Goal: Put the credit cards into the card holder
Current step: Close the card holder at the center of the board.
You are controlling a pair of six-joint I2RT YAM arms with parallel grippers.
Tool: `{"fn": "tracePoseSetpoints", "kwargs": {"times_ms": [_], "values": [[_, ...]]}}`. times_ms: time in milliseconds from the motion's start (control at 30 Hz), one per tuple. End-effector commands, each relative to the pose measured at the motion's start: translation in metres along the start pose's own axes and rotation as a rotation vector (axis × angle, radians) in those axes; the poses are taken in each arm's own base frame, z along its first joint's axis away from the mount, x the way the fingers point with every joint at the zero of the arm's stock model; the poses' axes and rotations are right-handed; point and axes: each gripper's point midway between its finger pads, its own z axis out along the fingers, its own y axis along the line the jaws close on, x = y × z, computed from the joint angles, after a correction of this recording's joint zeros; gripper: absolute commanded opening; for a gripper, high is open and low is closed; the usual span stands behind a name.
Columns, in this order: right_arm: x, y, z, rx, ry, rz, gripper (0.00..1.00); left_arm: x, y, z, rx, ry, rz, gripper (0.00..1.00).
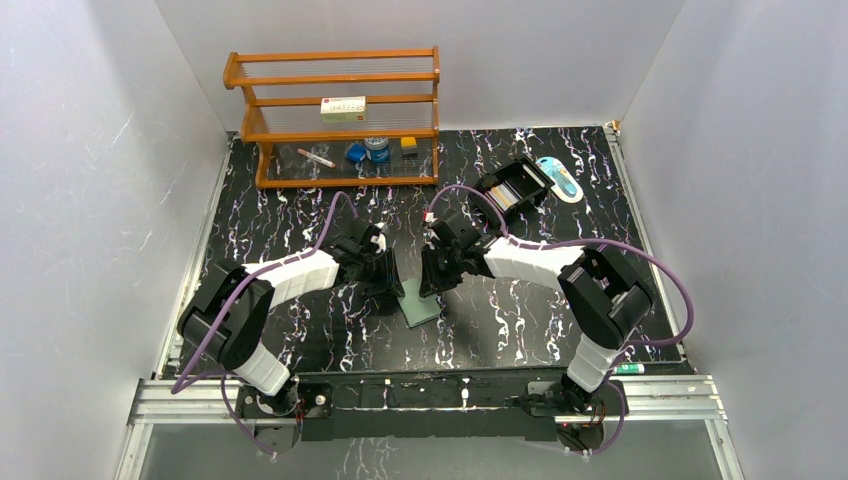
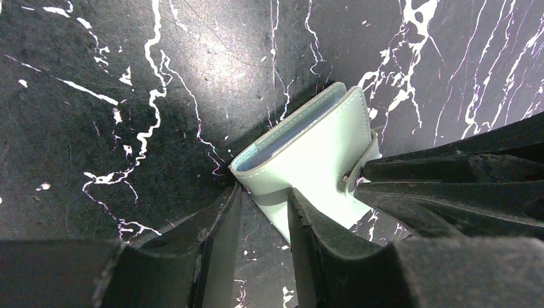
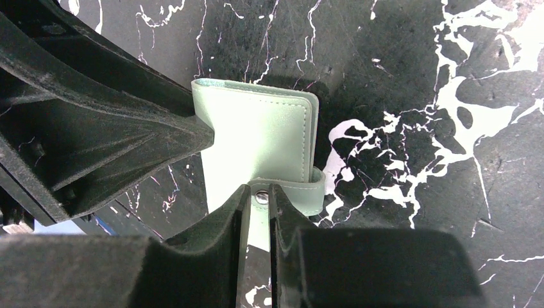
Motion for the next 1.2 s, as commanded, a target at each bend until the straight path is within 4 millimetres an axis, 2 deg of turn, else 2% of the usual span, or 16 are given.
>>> {"fn": "tracePoseSetpoints", "kwargs": {"times_ms": [0, 433, 500, 833, 1100, 1167], "values": [[-0.013, 0.007, 0.001, 0.017, -0.025, -0.027, 0.24, -0.002, -0.006, -0.003, 0.024, 0.003, 0.0, 0.31], [-0.014, 0.012, -0.002, 0.089, -0.036, -0.072, 0.23, -0.001, -0.005, -0.001, 0.023, 0.004, -0.004, 0.31], [-0.01, 0.009, 0.005, 0.114, -0.014, -0.075, 0.23, -0.002, -0.006, -0.001, 0.025, 0.002, -0.003, 0.31], [-0.002, 0.004, 0.008, 0.203, 0.009, -0.103, 0.22, -0.003, -0.007, -0.004, 0.028, -0.006, -0.006, 0.31], [-0.023, 0.025, -0.012, 0.169, -0.047, -0.119, 0.24, -0.005, -0.013, -0.013, 0.047, -0.023, -0.02, 0.32], [-0.026, 0.03, -0.022, 0.159, -0.074, -0.122, 0.25, -0.005, -0.015, -0.014, 0.054, -0.026, -0.02, 0.32]]}}
